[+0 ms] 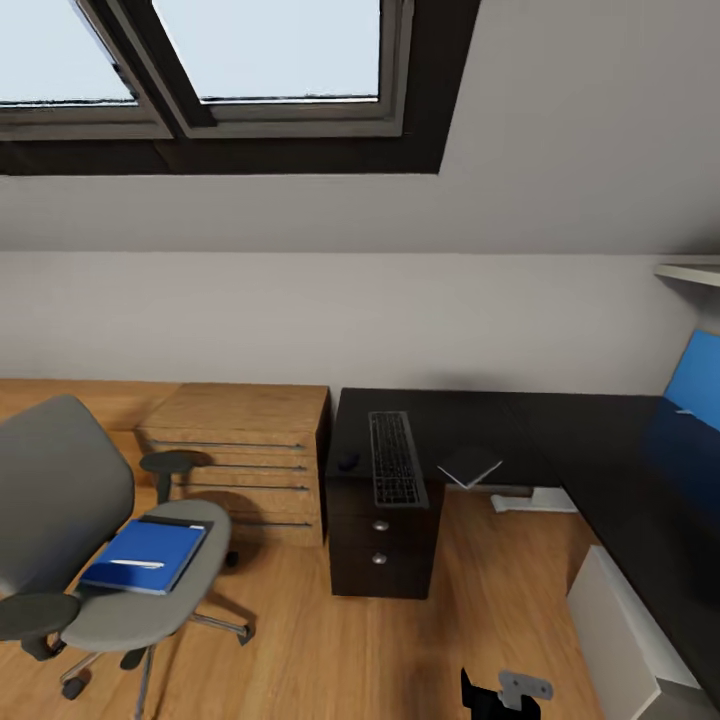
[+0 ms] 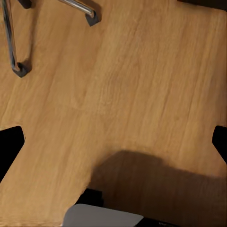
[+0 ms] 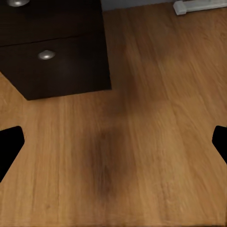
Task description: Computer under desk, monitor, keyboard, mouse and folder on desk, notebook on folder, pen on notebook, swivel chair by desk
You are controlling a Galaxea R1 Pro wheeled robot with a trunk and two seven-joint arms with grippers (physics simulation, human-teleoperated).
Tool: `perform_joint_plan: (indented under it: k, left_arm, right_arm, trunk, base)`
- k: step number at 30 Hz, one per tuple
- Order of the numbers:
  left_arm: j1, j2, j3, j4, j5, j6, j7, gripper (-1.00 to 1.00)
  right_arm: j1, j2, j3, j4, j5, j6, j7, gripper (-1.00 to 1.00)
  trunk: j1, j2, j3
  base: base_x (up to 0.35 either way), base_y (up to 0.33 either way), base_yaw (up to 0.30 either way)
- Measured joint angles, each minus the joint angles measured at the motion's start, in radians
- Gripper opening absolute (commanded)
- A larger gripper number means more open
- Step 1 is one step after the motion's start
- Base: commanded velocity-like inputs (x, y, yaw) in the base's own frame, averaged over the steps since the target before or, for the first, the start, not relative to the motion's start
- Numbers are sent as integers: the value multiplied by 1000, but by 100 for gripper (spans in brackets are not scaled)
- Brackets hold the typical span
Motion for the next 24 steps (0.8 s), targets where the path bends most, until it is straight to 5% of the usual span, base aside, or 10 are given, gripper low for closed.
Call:
perform_joint_plan:
  k: [9,24]
  left_arm:
    - [0,0,0,0,0,0,0,100]
    - [0,-1,0,0,-2,0,0,100]
  right_arm:
    - [0,0,0,0,3,0,0,100]
    - [0,0,0,0,4,0,0,100]
  trunk:
    - [-35,63,20]
    - [-92,168,64]
  base:
    - [-278,-190,199]
    - [-240,-236,25]
